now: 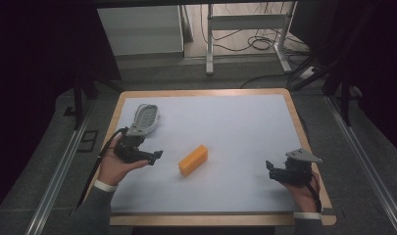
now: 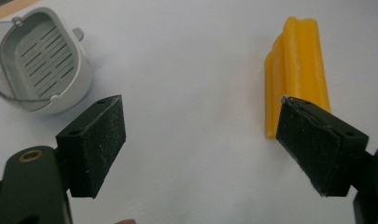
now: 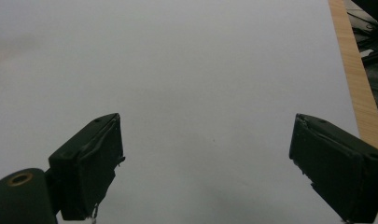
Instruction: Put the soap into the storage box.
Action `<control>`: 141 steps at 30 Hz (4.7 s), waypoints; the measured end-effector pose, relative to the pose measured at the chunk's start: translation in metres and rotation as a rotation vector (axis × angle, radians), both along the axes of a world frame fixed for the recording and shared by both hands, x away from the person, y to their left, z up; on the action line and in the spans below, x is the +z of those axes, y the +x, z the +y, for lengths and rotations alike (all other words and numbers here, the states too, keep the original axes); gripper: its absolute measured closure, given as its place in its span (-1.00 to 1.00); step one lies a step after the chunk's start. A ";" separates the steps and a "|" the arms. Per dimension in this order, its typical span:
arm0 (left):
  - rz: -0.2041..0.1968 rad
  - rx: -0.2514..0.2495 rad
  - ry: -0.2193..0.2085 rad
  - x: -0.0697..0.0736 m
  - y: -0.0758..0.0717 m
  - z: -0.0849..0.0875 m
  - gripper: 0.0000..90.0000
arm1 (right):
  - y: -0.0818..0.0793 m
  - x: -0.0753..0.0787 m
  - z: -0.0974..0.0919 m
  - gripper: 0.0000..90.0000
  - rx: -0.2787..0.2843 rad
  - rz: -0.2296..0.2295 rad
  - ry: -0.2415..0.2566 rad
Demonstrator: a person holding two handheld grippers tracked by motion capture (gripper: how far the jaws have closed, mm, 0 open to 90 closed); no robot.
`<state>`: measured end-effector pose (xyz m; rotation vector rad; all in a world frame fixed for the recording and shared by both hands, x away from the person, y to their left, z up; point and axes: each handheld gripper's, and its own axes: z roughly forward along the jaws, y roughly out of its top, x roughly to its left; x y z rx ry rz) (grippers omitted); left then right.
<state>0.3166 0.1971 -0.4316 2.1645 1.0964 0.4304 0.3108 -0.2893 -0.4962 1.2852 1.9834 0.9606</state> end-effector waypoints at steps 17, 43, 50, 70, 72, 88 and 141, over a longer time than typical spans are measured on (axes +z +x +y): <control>-0.002 -0.079 0.073 0.014 0.014 -0.060 -0.64 | 0.001 -0.002 0.001 -0.78 -0.002 0.004 -0.011; 0.103 -0.155 0.136 -0.014 0.034 -0.117 -0.51 | 0.002 -0.004 -0.004 -0.78 -0.025 0.017 -0.007; 0.163 -0.167 0.173 -0.033 0.042 -0.126 -0.43 | 0.002 -0.005 -0.004 -0.78 -0.028 0.020 -0.012; 0.227 -0.220 0.187 -0.058 0.046 -0.137 0.35 | 0.004 -0.008 -0.006 -0.78 -0.039 0.030 -0.023; 0.228 -0.223 0.184 -0.058 0.046 -0.136 0.35 | 0.004 -0.008 -0.005 -0.78 -0.039 0.031 -0.024; 0.198 -0.241 0.146 -0.045 0.043 -0.130 0.35 | 0.003 -0.007 -0.006 -0.78 -0.046 0.020 -0.025; 0.119 -0.070 0.054 0.011 0.067 -0.048 0.35 | 0.004 -0.009 -0.010 -0.78 -0.071 0.025 -0.027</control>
